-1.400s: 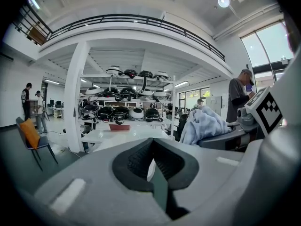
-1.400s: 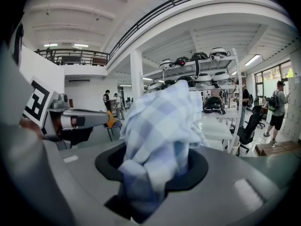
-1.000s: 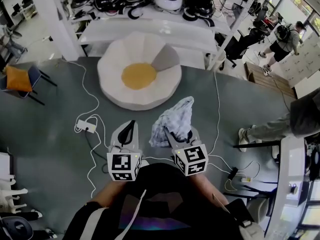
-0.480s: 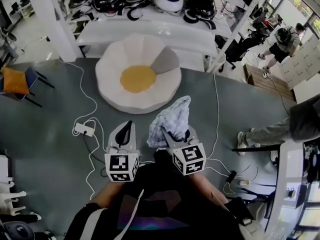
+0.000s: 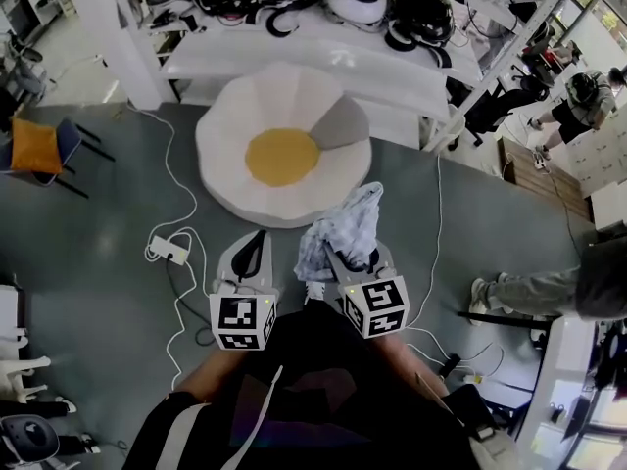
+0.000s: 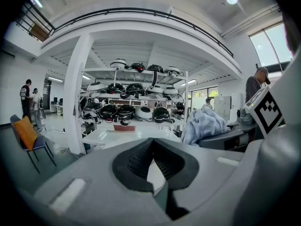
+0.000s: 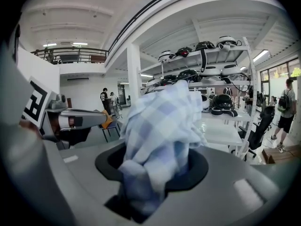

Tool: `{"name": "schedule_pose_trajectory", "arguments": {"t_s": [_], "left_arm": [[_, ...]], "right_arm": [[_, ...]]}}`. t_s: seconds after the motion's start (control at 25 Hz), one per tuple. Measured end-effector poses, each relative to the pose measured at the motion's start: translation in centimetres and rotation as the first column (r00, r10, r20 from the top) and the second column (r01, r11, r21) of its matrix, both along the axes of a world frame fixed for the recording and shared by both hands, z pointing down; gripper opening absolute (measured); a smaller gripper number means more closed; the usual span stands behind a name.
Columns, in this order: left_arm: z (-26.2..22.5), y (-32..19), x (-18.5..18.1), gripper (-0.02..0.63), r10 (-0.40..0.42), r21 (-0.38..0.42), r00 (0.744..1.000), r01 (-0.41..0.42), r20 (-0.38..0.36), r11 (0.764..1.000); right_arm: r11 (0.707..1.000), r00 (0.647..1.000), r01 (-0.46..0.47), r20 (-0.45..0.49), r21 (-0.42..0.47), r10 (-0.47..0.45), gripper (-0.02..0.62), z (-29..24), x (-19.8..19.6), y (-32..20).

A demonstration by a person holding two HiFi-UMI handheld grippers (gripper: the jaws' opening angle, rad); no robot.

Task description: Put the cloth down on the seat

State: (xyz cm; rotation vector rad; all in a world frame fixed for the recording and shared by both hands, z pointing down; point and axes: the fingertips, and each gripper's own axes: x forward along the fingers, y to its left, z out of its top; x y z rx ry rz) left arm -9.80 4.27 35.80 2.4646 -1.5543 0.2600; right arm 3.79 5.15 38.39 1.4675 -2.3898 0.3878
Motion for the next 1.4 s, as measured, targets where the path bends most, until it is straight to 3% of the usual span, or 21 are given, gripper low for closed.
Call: {"name": "schedule_pose_trajectory", "arguments": {"t_s": [0.96,1.4], "left_arm": [[1.4,-14.6,5.5,0.002,-0.075,-0.043,0.996,0.077,0.055,0.996],[3.5,-17.5,4.6,0.002,-0.102,-0.079,0.993,0.107,0.066,0.991]], "right_arm": [[0.996,0.997,0.072,0.027,-0.048,-0.071,0.198,2.6,5.4,-15.7],[0.988,0.994,0.112,0.019,-0.103,-0.111,0.199,5.3,4.0,-19.0]]}}
